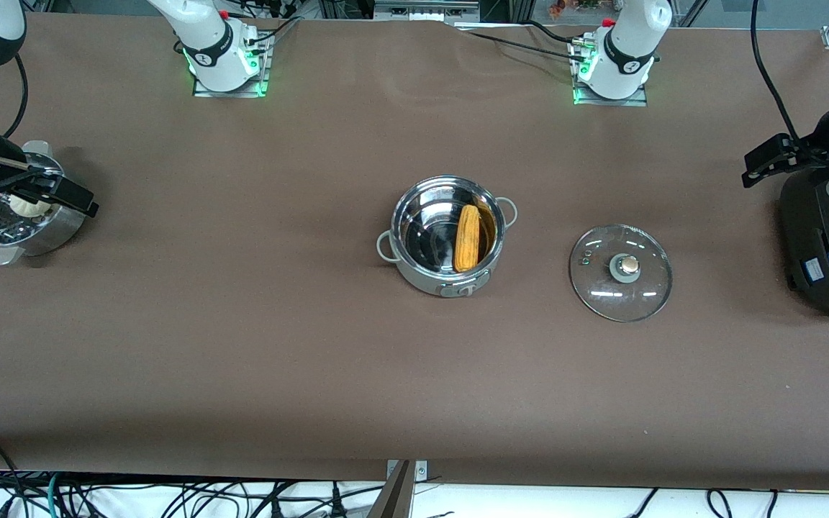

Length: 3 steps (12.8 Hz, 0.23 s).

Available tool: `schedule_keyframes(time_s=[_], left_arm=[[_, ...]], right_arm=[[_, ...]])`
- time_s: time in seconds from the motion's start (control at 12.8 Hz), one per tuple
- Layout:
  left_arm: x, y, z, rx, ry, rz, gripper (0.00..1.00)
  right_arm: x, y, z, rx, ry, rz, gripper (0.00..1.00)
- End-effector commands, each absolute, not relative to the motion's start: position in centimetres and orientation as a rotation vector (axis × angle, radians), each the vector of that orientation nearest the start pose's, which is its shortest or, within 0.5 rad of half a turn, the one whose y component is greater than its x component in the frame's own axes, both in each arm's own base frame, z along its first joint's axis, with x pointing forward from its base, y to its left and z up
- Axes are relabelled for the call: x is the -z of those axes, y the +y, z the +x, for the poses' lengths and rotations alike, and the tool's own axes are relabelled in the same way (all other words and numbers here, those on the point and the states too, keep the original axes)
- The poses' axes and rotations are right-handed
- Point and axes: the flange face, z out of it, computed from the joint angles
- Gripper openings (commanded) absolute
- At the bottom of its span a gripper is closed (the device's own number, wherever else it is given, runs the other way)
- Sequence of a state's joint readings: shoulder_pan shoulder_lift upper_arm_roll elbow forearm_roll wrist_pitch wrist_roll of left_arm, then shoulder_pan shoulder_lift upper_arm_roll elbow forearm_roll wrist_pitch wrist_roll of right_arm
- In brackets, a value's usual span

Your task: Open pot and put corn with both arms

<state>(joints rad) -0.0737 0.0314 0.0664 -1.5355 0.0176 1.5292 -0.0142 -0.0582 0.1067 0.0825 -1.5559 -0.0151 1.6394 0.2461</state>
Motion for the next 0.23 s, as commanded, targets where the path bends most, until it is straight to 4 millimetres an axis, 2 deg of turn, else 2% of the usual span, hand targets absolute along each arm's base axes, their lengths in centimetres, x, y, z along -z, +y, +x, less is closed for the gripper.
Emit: schedule_keyframes(time_s=[0.0,0.16], left_arm=[[-62.68,-0.28,55.55,-0.048,0.012,-3.138,1.00],[-62.68,-0.28,55.55,-0.048,0.012,-3.138,1.00]], right_arm=[[-58.26,0.70,59.40,-0.019,0.327,-3.148,1.00],[-58.24,0.70,59.39,-0.022,0.327,-3.148,1.00]])
